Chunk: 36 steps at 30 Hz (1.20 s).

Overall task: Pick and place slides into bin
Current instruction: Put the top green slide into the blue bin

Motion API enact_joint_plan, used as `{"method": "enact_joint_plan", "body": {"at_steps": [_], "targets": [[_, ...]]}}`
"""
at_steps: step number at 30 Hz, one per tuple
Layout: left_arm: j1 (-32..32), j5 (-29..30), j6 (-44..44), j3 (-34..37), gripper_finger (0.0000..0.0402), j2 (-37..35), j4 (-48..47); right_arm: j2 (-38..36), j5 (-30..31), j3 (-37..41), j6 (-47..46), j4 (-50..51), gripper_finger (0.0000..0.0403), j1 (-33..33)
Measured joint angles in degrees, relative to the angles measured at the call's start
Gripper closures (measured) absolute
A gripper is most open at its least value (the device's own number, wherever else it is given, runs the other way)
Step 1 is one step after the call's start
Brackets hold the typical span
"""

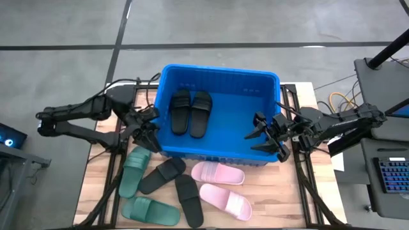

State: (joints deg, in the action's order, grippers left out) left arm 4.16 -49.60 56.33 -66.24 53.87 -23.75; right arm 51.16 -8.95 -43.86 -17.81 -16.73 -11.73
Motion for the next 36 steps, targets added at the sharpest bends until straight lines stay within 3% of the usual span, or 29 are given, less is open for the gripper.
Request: {"method": "enact_joint_plan", "body": {"at_steps": [6, 13, 18, 23, 26, 29, 36], "targets": [[-4.08, 5.28, 0.41, 0.00, 0.0261, -0.87, 0.08, 0.00, 0.02, 0.00, 1.80, 0.24, 0.0211, 0.00], [-6.65, 17.98, -16.36, -0.13, 0.0261, 0.11, 2.19, 0.00, 0.20, 0.00, 2.78, 0.26, 0.0211, 0.00], [-9.05, 32.28, -31.91, -0.17, 0.0261, 2.39, 14.01, 0.00, 1.69, 0.00, 2.80, 0.26, 0.0211, 0.00], [-11.72, 35.06, -38.85, -1.56, 0.0261, 6.98, 26.45, 0.00, 4.66, 0.00, 1.18, 0.26, 0.0211, 0.03], [-13.38, 35.49, -40.06, -4.00, 0.0261, 8.83, 21.82, 0.00, 4.68, 0.00, 0.64, 0.24, 0.0211, 0.04], [-14.85, 36.95, -39.76, -6.58, 0.0261, 10.18, 10.39, 0.00, 4.66, 0.00, -0.21, 0.25, 0.0211, 0.03], [-17.55, 37.66, -27.39, -7.75, 0.0261, 9.99, -13.42, 0.00, 4.63, 0.02, -0.15, 0.28, 0.0211, 0.02]]}}
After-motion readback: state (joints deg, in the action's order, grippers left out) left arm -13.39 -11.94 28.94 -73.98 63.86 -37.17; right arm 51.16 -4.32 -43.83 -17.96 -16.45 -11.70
